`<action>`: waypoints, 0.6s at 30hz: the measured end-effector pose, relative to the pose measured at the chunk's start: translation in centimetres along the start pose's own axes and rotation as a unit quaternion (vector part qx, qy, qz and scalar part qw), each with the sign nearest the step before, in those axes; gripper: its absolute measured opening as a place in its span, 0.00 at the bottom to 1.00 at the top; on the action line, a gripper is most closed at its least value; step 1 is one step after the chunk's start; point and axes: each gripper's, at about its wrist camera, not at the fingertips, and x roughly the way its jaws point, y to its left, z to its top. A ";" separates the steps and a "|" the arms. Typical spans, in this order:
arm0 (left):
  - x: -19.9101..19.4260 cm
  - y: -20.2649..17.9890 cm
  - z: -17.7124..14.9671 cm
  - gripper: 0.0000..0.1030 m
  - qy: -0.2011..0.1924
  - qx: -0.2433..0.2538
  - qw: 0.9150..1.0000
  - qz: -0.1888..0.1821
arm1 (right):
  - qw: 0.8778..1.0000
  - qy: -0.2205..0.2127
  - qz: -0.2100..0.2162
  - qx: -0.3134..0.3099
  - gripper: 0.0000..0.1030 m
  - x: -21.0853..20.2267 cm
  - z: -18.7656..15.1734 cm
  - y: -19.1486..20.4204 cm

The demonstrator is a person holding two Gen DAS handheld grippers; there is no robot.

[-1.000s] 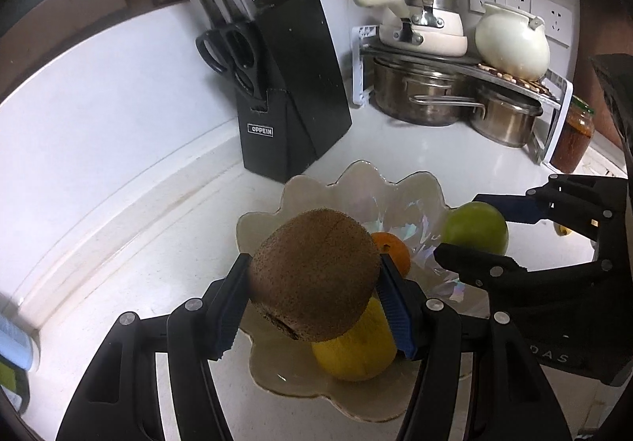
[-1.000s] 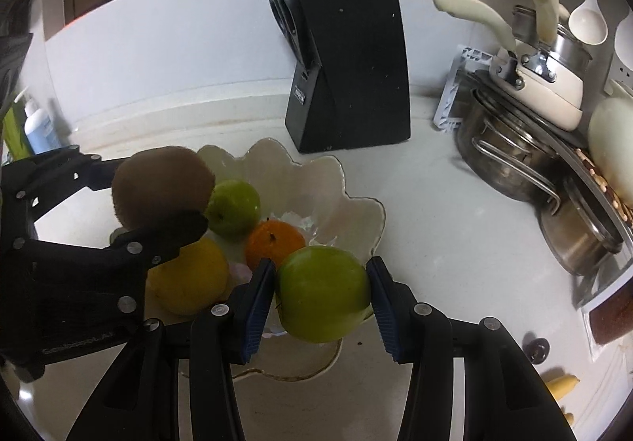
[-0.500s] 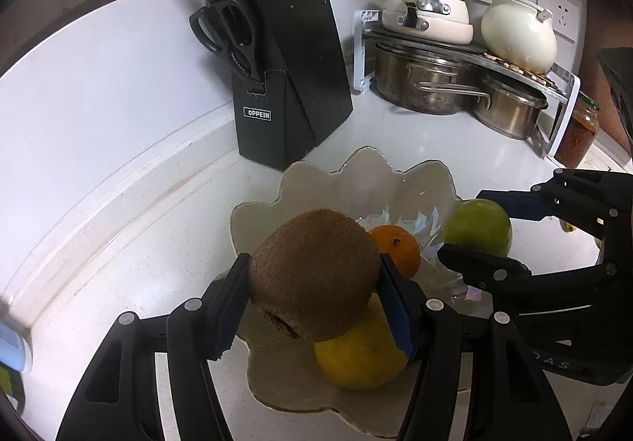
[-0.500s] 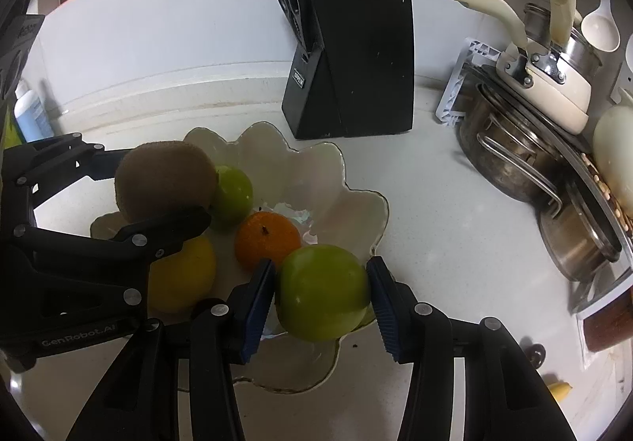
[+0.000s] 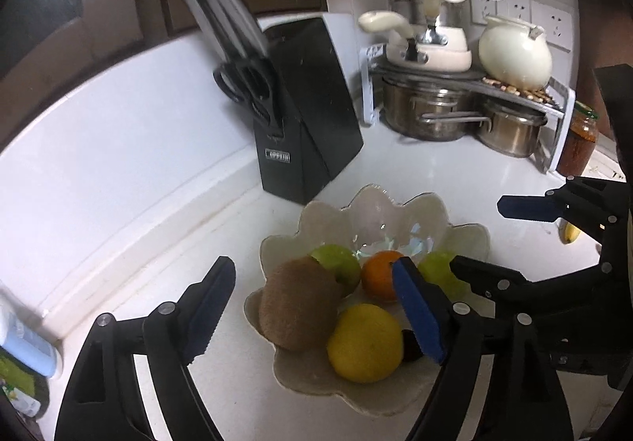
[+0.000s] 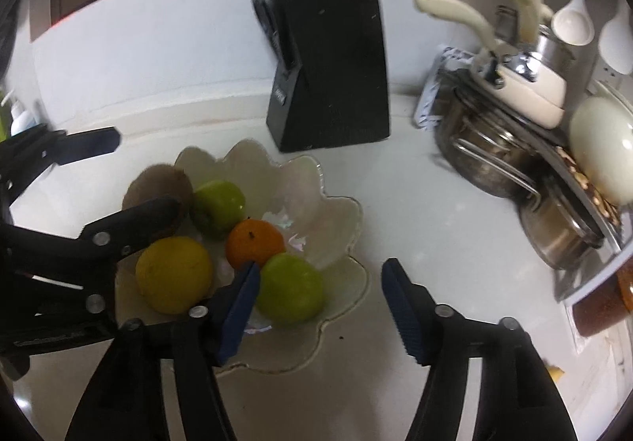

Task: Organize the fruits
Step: 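Lower both fruits into the bowl and open both tools, then withdraw both open tools and move toward the banana and loquats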

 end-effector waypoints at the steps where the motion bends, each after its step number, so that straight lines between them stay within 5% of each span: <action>1: -0.6 -0.2 0.0 0.80 -0.005 -0.002 1.000 0.002 | 1.000 -0.006 -0.003 0.004 0.64 -0.6 -0.1 -0.1; 10: -6.6 -1.5 0.0 0.82 -0.067 -0.043 0.997 0.017 | 0.993 -0.084 -0.036 0.076 0.72 -6.9 -1.8 -2.1; 18: -9.7 -4.6 0.3 0.82 -0.098 -0.029 0.995 0.013 | 0.978 -0.144 -0.090 0.121 0.77 -12.0 -4.4 -4.1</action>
